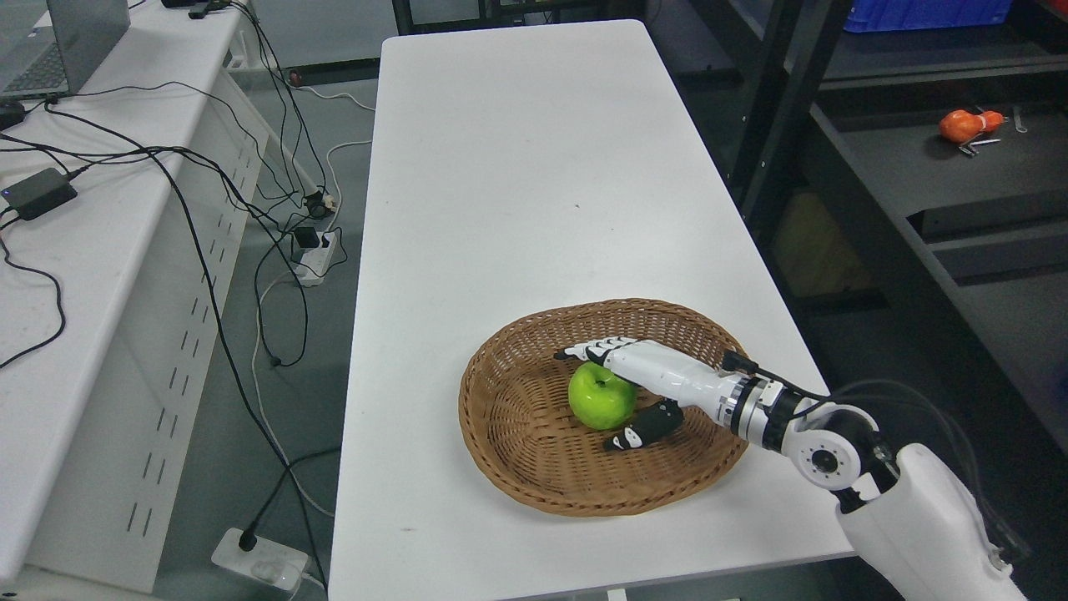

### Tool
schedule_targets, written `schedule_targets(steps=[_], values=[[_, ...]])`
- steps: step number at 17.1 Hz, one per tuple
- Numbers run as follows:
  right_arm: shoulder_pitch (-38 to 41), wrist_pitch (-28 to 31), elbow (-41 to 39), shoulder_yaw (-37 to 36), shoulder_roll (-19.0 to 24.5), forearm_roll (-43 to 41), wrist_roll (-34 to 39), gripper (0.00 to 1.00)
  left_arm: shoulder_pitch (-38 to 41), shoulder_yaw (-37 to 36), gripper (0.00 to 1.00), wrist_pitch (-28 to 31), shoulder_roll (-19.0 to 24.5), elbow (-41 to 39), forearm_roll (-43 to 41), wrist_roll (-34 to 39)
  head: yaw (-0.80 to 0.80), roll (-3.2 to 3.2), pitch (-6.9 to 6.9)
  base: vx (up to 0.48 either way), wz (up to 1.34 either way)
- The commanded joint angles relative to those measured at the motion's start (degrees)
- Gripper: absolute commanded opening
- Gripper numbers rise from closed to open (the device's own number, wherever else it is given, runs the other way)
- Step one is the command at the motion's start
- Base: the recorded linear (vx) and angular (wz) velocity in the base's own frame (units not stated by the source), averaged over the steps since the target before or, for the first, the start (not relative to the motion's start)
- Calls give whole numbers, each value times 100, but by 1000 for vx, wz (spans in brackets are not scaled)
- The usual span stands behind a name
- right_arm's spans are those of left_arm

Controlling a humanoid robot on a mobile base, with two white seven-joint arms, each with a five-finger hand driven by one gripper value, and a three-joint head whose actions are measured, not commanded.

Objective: Place green apple on left shelf middle layer
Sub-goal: 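Close the right hand fingers around the green apple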

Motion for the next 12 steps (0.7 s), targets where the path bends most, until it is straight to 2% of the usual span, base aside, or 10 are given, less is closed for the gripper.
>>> schedule_targets(steps=[1,3,8,9,10,11,12], values=[[13,-2,85,-311,-73,17,-36,80,0,0,100,4,100,-3,0,2,0,0,0,0,0],[39,-28,85,-382,-160,-1,-36,64,0,0,100,-4,100,-3,0,2,0,0,0,0,0],[206,-72,67,-382,-179,-36,-10,61,0,0,100,4,100,-3,0,2,0,0,0,4,1],[215,-72,58,-400,-179,-19,-70,55,0,0,100,4,100,6,0,2,0,0,0,0,0],[232,-81,6,-617,-196,-27,-141,47,0,0,100,4,100,6,0,2,0,0,0,0,0],[233,-98,-38,-846,-240,-36,-194,45,0,0,100,4,100,6,0,2,0,0,0,0,0],[233,-290,-64,-1161,-388,-36,-299,38,0,0,100,4,100,-3,0,2,0,0,0,0,0]])
